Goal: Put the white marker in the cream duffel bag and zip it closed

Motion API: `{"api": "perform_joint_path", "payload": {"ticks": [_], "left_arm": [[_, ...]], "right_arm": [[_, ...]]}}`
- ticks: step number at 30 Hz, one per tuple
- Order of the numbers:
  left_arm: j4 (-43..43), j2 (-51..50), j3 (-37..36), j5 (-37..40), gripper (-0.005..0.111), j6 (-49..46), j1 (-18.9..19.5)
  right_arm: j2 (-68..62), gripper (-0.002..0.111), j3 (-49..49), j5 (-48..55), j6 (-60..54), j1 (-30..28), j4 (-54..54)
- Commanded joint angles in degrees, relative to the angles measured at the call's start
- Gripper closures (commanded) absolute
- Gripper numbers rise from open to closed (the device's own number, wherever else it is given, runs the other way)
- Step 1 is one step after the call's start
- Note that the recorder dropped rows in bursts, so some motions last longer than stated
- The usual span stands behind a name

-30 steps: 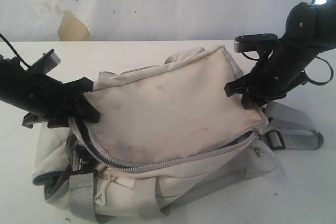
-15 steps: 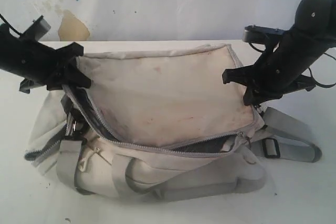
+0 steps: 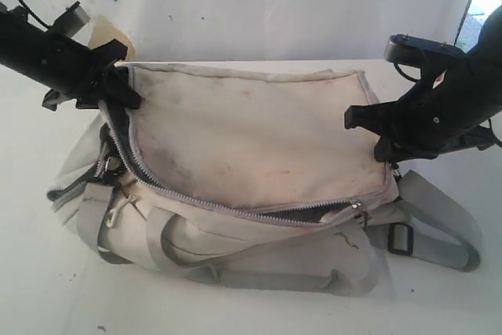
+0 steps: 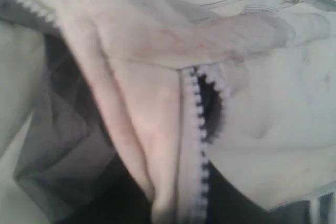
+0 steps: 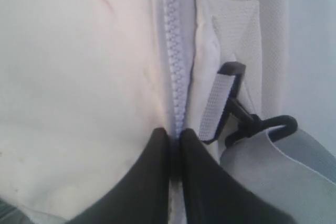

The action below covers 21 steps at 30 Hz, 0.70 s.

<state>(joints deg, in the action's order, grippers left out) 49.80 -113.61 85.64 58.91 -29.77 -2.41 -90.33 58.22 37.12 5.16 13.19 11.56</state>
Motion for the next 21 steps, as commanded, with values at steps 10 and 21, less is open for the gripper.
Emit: {"api": "perform_joint_path", "payload": {"ticks": [10, 21], "left_arm": [[-1.1, 8.8, 3.0, 1.8, 0.027, -0.1, 1.0], [3.8, 12.4, 3.0, 11.1, 0.046, -1.2, -9.0]], "right_arm": [[0.2, 0.108, -1.6, -4.1, 0.3, -0.7, 4.2], [0.2, 0.108, -1.6, -6.4, -0.5, -0.7, 9.2]]}}
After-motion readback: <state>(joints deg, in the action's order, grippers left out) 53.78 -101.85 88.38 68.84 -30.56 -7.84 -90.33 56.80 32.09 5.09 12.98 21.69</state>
